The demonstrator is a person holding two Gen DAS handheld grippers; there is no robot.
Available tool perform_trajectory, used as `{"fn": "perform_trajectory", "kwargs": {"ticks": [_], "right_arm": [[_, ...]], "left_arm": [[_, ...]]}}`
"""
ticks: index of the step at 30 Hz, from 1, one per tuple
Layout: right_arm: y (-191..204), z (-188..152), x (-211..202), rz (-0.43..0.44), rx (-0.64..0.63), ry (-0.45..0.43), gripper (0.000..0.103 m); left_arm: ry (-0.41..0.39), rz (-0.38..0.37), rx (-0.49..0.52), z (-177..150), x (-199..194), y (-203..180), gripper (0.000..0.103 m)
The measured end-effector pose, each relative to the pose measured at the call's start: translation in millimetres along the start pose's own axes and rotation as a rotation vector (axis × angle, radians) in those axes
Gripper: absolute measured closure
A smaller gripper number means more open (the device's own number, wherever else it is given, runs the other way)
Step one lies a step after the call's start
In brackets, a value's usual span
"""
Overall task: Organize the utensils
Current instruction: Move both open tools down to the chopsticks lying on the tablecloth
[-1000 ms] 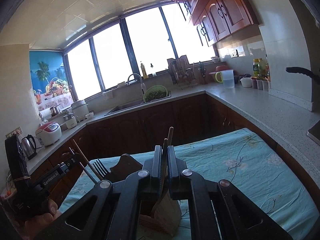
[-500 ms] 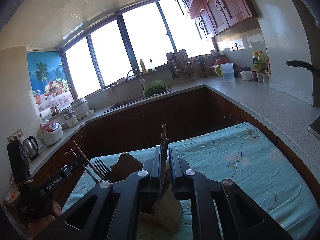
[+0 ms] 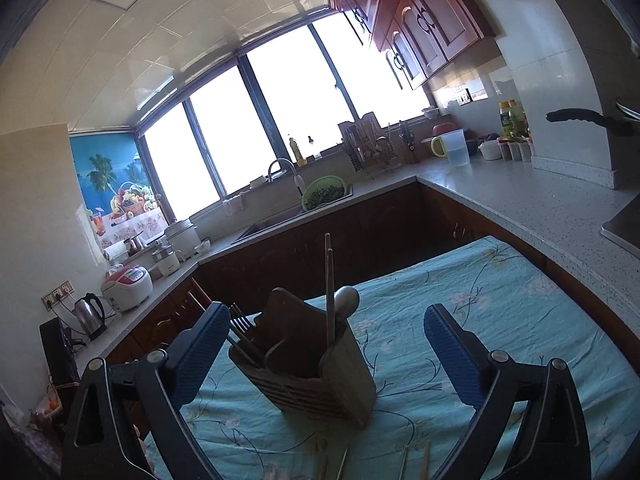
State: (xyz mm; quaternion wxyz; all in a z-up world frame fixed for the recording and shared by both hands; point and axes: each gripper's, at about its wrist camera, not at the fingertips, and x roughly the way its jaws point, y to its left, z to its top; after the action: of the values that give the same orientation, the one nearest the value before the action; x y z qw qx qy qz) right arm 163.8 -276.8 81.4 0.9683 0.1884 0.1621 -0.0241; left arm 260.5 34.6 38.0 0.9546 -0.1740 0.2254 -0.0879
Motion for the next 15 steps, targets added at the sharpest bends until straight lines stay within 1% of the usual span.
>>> {"fn": "perform_trajectory", "kwargs": {"ticks": [8, 15], "right_arm": [[-24.6, -35.9, -33.8, -0.048, 0.049, 0.069, 0.004], [-48.9, -66.3, -53.3, -0.097, 0.09, 0.132, 0.004]], "left_arm": [[0.068, 0.024, -0.016, -31.4, -41.2, 8.5, 0.024], [0.14, 0.043, -0.016, -51.2, -59.2, 5.9, 0.024]]}}
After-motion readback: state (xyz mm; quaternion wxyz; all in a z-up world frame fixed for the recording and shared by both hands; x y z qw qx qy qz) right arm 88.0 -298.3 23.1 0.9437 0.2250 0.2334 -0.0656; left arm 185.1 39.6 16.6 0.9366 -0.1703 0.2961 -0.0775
